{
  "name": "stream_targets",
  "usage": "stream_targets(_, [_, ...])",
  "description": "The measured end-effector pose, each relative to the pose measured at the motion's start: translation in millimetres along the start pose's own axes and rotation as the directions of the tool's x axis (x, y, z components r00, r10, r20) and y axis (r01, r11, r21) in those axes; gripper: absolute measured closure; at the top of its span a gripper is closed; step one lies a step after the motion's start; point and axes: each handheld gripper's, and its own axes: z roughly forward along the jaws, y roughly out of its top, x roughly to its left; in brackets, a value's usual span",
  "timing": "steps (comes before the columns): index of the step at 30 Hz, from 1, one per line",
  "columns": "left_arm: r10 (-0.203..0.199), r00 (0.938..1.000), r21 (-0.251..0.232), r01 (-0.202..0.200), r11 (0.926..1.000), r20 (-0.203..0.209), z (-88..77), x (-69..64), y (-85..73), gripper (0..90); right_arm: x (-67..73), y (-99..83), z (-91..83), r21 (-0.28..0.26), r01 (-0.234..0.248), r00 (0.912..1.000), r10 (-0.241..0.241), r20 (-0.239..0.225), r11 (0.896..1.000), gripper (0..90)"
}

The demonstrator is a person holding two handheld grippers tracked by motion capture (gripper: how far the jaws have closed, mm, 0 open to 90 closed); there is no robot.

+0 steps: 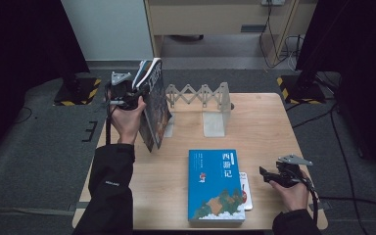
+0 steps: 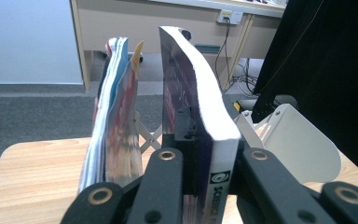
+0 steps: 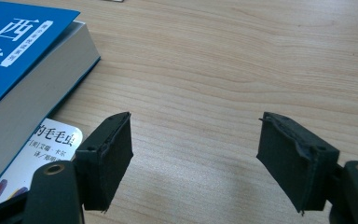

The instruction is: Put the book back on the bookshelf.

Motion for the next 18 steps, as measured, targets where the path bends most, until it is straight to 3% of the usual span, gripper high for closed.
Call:
stream_targets(8, [0.016,0.9994,0.012,-0.015,0.9998,-0.03,12.8,-3.1,-9.1,81.9,0.4,0.2,0.0,0.002,-0.006,1.0,0.006,-0.004,1.0,26.0])
stream_targets(18, [0.069,0.9958,0.025,-0.067,0.9974,-0.061,16.5,-4.9,-19.1,81.9,0.9,0.3,0.4,0.002,0.001,1.0,-0.001,-0.007,1.0,26.1])
